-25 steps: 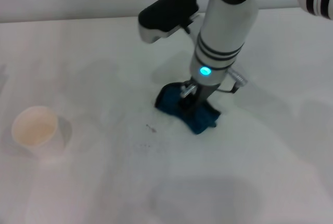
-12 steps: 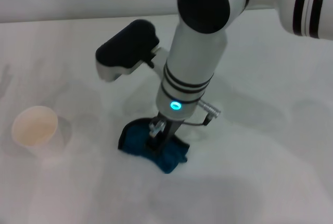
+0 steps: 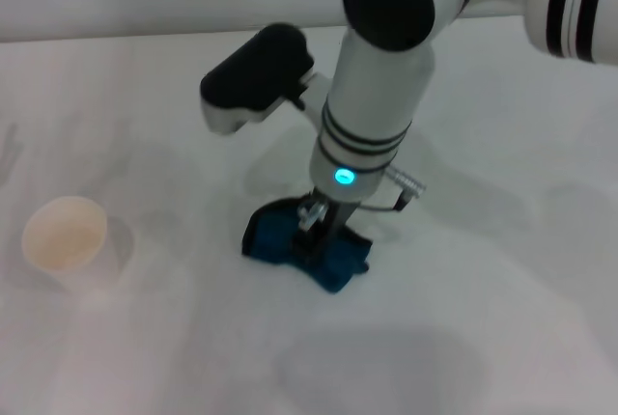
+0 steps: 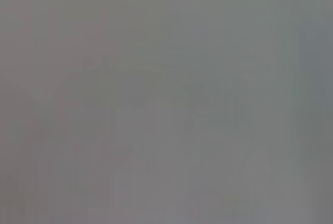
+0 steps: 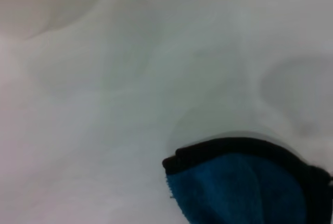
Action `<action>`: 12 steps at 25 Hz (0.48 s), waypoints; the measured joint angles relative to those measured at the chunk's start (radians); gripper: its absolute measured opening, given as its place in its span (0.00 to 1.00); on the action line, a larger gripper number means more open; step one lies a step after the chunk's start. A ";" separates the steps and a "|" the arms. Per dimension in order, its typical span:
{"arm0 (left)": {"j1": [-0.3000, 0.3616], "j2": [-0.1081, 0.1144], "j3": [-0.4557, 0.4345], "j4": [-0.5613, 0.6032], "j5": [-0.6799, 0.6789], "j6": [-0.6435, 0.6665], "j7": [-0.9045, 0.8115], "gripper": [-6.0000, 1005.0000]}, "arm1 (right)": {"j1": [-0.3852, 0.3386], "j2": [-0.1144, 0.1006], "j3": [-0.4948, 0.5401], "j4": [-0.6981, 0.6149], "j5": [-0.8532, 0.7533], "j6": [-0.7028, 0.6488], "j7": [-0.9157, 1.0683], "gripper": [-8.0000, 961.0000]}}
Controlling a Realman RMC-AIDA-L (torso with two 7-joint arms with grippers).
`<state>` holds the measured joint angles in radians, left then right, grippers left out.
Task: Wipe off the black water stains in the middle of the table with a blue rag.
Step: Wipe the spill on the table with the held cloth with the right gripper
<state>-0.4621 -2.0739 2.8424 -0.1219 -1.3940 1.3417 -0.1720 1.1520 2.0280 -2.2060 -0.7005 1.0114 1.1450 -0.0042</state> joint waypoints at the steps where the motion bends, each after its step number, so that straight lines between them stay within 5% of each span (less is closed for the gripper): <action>1: 0.000 0.000 0.000 0.002 0.000 0.000 -0.001 0.88 | 0.000 0.000 0.000 0.000 0.000 0.000 0.000 0.15; 12: -0.006 0.000 0.000 0.027 -0.001 0.001 -0.005 0.88 | -0.051 -0.006 0.234 0.068 -0.207 0.008 -0.067 0.16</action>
<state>-0.4684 -2.0743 2.8425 -0.0946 -1.3946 1.3422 -0.1773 1.1006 2.0221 -1.9720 -0.6321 0.8043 1.1535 -0.0716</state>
